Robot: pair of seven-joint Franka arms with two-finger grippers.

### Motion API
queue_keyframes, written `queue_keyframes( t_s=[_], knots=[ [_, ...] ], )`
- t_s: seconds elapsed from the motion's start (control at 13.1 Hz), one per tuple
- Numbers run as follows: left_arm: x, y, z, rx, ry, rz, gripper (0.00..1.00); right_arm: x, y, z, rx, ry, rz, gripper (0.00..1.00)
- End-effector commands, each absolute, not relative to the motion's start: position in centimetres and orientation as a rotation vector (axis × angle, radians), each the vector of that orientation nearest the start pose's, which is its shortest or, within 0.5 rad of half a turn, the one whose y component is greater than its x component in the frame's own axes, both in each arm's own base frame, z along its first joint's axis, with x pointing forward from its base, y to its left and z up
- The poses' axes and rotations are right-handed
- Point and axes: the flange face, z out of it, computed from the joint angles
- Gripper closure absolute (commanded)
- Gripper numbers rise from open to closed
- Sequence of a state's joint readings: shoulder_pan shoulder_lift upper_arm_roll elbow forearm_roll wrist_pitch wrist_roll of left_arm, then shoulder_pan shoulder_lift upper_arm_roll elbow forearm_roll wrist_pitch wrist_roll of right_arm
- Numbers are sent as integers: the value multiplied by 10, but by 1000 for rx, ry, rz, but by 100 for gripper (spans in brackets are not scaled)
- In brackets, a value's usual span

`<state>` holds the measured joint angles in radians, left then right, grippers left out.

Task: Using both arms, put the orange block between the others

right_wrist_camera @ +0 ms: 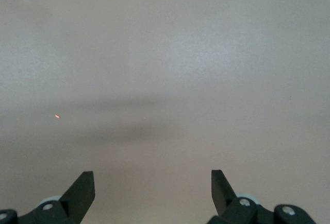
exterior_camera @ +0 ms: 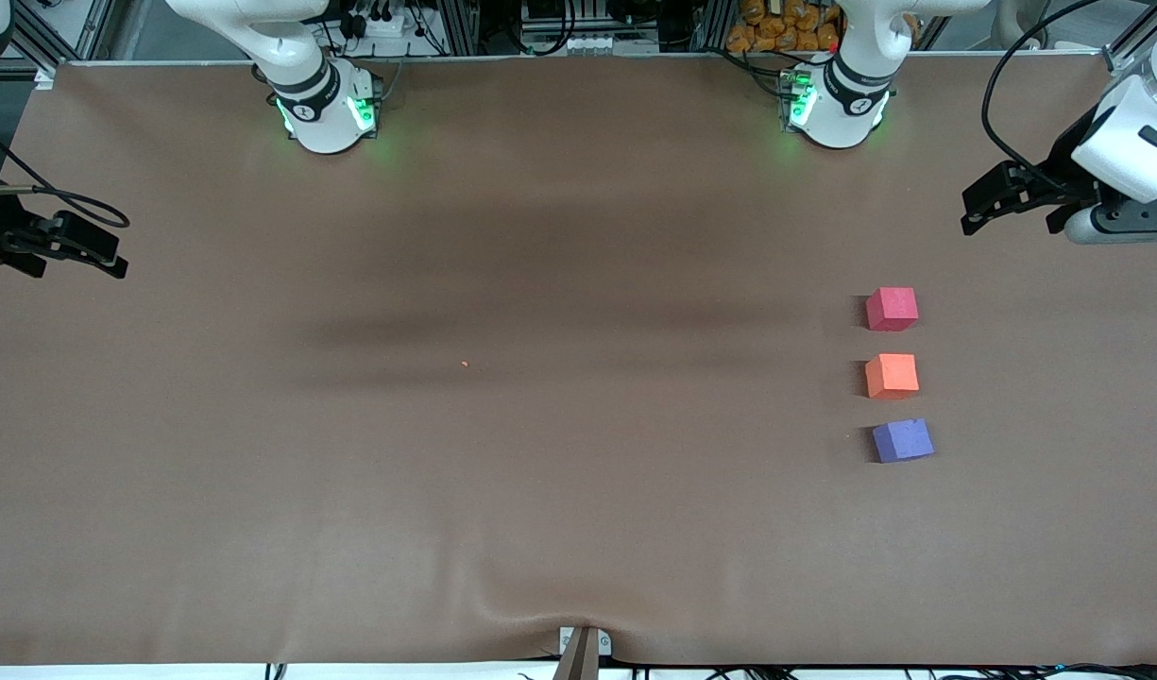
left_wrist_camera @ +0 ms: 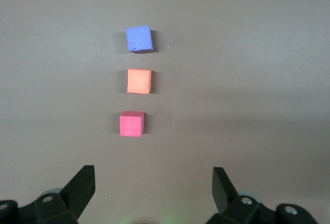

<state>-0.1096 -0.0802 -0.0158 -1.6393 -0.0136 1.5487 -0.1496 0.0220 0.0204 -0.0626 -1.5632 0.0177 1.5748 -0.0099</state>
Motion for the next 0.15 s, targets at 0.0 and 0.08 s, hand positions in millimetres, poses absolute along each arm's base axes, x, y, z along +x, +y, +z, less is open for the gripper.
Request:
queue_keyframes(
  t_s=[0.0, 0.08],
  knots=[
    [516, -65, 642, -3138, -75, -1, 0, 561, -17, 617, -3133, 51, 7, 0],
    [519, -62, 643, -3139, -80, -5, 0, 561, -17, 617, -3133, 51, 7, 0]
  ],
)
